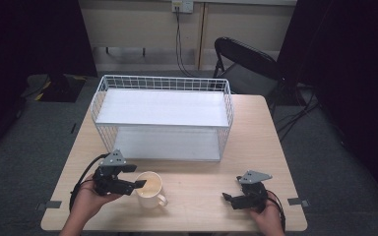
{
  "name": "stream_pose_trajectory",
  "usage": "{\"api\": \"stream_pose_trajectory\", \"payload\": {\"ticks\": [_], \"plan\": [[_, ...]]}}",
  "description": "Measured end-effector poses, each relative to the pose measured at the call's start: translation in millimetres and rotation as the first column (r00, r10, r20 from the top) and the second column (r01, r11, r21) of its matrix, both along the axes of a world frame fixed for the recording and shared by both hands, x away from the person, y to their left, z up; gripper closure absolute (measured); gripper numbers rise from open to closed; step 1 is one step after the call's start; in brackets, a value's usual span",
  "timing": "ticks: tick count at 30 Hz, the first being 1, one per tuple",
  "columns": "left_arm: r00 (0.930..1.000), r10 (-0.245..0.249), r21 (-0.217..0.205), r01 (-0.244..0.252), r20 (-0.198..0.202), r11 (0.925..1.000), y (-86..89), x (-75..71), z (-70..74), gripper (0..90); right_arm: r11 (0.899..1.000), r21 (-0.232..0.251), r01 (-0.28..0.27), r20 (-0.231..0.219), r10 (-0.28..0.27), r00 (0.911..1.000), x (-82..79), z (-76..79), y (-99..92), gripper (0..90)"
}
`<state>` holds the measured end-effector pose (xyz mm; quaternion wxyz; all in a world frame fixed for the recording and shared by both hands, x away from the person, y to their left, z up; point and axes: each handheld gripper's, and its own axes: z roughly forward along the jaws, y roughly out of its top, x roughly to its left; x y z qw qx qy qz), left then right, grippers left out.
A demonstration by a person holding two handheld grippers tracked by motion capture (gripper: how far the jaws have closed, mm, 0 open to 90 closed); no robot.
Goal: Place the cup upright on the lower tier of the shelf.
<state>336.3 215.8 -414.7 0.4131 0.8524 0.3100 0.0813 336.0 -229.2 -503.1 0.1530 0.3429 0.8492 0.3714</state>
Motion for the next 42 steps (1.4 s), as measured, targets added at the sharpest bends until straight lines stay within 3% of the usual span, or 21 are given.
{"api": "stream_pose_trajectory", "payload": {"ticks": [16,26,35,40,42], "plan": [[0.9999,0.01,0.018,-0.009,-0.007,0.9998,-0.8,1.5,-6.3,40.1,1.0,0.0,0.0,0.0,0.0,1.0,0.0,0.0,0.0,14.5],[0.9996,0.027,0.03,-0.026,-0.013,0.9992,1.6,2.9,-10.9,47.2,1.0,0.0,0.0,0.0,0.0,1.0,0.0,0.0,0.0,14.5],[0.9997,0.024,0.041,-0.024,0.008,0.9988,-0.5,2.4,-11.4,57.9,1.0,0.0,0.0,0.0,0.0,1.0,0.0,0.0,0.0,14.5],[0.9994,0.03,0.044,-0.03,0.015,0.9986,-1.5,2.3,-11.9,59.6,1.0,0.0,0.0,0.0,0.0,1.0,0.0,0.0,0.0,14.5],[0.9996,0.027,0.041,-0.027,0.002,0.9988,-2.6,2.5,-12.2,62.2,1.0,0.0,0.0,0.0,0.0,1.0,0.0,0.0,0.0,14.5]]}}
